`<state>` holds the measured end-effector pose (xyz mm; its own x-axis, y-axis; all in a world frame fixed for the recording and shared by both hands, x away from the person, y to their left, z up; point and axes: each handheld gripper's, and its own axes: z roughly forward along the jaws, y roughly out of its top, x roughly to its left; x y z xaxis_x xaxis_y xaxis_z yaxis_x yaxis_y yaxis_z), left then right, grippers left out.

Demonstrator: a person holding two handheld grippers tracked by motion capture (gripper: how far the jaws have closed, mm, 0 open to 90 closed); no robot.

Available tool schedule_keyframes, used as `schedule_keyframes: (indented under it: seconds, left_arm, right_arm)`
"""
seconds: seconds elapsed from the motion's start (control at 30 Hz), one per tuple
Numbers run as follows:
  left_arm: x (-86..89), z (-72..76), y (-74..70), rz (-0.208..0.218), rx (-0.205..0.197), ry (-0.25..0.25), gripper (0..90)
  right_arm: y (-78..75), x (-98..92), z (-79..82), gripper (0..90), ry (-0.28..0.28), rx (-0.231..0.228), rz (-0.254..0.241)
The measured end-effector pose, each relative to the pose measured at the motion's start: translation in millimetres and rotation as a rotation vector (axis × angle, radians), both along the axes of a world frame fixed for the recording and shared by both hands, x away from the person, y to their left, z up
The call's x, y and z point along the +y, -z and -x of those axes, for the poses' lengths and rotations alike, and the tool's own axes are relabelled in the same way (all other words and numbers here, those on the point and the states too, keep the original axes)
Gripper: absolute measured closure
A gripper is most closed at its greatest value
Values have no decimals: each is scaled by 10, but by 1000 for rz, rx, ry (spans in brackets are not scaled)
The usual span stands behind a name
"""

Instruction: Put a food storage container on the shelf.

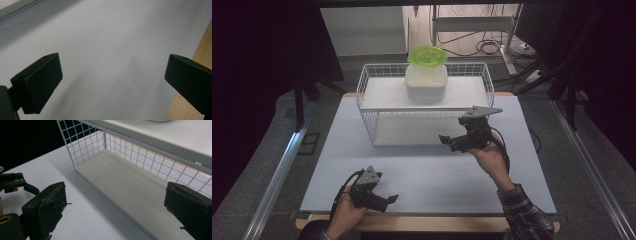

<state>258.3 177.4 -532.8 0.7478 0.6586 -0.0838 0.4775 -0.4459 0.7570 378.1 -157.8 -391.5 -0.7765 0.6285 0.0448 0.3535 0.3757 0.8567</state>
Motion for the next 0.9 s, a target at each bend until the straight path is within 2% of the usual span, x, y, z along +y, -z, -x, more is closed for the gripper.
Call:
schedule_keyframes:
  seconds: [0.13,0.43,0.77,0.9]
  left_arm:
    - [-2,2,0,-1,0,4,11]
    - [-6,4,2,-5,4,8,11]
    - [-10,2,6,-11,8,13,11]
    - [-11,2,7,-12,8,14,11]
  right_arm:
    - [71,-3,51,47,-15,-8,25]
    - [248,-24,189,45,-35,13,79]
    - [422,-116,293,45,-28,43,89]
    - [478,-174,344,45,-8,35,75]
